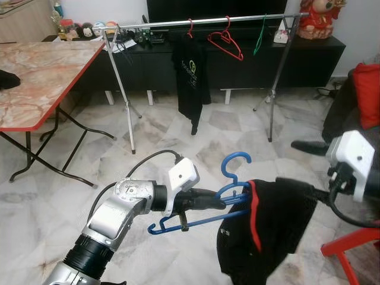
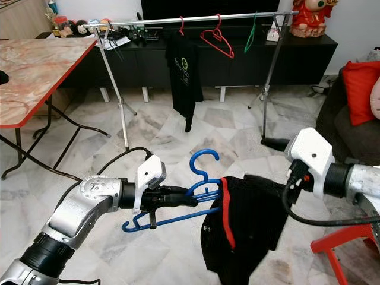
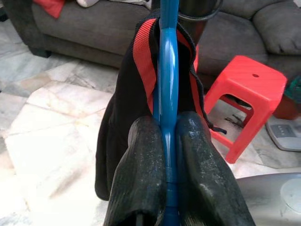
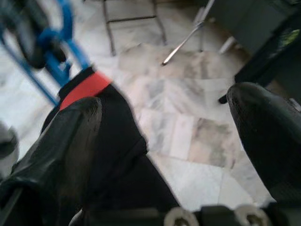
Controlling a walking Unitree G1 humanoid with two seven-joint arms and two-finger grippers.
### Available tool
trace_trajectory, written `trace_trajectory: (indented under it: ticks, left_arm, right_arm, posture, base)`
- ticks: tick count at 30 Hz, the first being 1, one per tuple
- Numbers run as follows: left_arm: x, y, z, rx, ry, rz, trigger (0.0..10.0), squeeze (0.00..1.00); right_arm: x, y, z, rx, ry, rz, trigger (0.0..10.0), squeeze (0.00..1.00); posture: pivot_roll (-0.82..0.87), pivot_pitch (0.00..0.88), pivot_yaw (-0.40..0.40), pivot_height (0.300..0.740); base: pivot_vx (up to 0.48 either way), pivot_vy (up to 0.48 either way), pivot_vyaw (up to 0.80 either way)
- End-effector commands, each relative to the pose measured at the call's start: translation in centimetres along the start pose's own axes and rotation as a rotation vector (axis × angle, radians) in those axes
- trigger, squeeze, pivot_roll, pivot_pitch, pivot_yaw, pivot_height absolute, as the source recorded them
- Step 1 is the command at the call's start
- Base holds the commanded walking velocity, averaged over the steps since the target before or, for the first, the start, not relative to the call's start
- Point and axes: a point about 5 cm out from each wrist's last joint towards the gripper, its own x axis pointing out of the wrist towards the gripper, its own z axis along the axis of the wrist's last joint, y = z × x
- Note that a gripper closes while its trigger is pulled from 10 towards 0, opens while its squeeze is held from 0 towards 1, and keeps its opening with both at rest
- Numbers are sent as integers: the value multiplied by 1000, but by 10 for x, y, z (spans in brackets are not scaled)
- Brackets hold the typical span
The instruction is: Hang hanger
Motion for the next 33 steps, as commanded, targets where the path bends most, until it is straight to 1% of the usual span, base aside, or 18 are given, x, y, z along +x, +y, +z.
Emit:
trace_trajectory:
  ticks: [1, 3, 7, 10, 13, 18, 20, 23, 25, 30, 33]
  left_arm:
    - [-3, -1, 10, 26, -56, -23, 10000, 0]
    - [-4, -2, 10, 27, -61, -43, 10000, 0]
    - [-4, -7, 11, 27, -54, -101, 10000, 0]
    - [-3, -8, 11, 29, -51, -118, 10000, 0]
    - [-2, -10, 12, 34, -51, -142, 10000, 0]
    - [-1, -12, 13, 35, -52, -171, 10000, 0]
    - [-1, -14, 12, 36, -49, -187, 10000, 0]
    - [0, -15, 13, 41, -45, -196, 10000, 0]
    - [0, -15, 13, 48, -40, -202, 10000, 0]
    - [1, -15, 14, 63, -29, -211, 10000, 0]
    - [2, -15, 14, 66, -27, -213, 10000, 0]
  right_arm:
    - [0, 4, -3, -21, 11, 61, 10000, 0]
    - [-3, 6, -9, -44, 27, 106, 10000, 0]
    - [-6, 3, -14, -80, 29, 140, 10000, 0]
    - [-6, 3, -17, -86, 38, 162, 10000, 0]
    - [-6, 2, -25, -71, 56, 192, 10000, 0]
    - [-5, 1, -27, -46, 20, 219, 10000, 0]
    - [-2, 1, -30, -31, 12, 245, 10000, 0]
    - [1, -2, -34, -16, 1, 249, 10000, 0]
    - [4, 0, -36, 5, -10, 282, 10000, 0]
    - [12, 3, -38, 22, -33, 353, 10000, 0]
    - [13, 5, -40, 38, -30, 378, 10000, 0]
  posture:
    - [-200, 0, -4, 740]
    - [-202, 0, -4, 740]
    - [-205, 0, -2, 740]
    - [-205, 0, -2, 740]
    - [-205, 0, -2, 740]
    - [-202, 0, -6, 740]
    - [-202, 0, -6, 740]
    - [-202, 0, -6, 740]
    - [-202, 0, -6, 740]
    - [-190, 0, -3, 740]
    - [-191, 0, -3, 740]
  base:
    - [0, 0, 0]
    - [0, 0, 0]
    - [0, 0, 0]
    - [0, 0, 0]
    - [0, 0, 0]
    - [0, 0, 0]
    - [0, 0, 0]
    - [0, 0, 0]
    - [0, 0, 0]
    - [0, 0, 0]
    - [0, 0, 0]
